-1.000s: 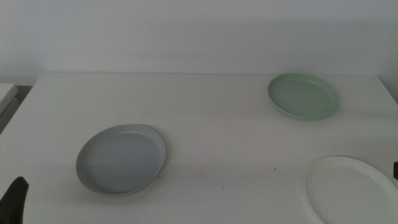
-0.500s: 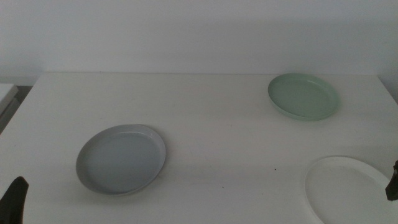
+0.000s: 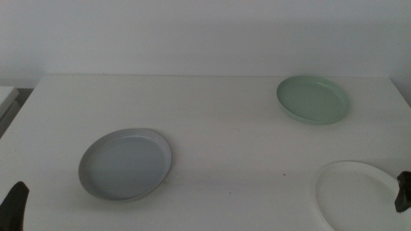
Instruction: Stack the three bowls on top of each other.
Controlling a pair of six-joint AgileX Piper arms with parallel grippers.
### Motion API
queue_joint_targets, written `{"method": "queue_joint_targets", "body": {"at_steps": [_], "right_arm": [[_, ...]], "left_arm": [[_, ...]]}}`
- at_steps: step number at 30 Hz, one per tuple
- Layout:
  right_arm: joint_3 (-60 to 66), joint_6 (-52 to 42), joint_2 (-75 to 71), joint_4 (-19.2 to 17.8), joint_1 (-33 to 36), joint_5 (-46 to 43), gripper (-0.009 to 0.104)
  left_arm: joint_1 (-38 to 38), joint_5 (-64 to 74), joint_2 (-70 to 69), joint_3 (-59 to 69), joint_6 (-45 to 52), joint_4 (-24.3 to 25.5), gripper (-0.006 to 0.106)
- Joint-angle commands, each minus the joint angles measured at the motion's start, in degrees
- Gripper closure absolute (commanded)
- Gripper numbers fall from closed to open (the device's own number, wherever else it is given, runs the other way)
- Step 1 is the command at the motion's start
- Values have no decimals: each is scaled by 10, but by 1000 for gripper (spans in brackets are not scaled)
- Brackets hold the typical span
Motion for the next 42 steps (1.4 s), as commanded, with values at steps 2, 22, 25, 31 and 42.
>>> {"method": "queue_joint_targets", "body": {"at_steps": [2, 22, 25, 31, 42], "right_arm": [[-4, 67, 5, -24, -4, -37, 14], [-67, 66, 178, -34, -22, -70, 56], [-67, 66, 190, -38, -22, -68, 81], [-88, 66, 163, -44, -11, -13, 97], [-330, 66, 198, 37, 196, 77, 97]], "left_arm": [[-4, -5, -2, 0, 0, 2, 7], [-4, -5, -2, 0, 0, 2, 7], [-4, -5, -2, 0, 0, 2, 7], [-4, -5, -2, 0, 0, 2, 7], [-4, -5, -2, 0, 0, 2, 7]]}}
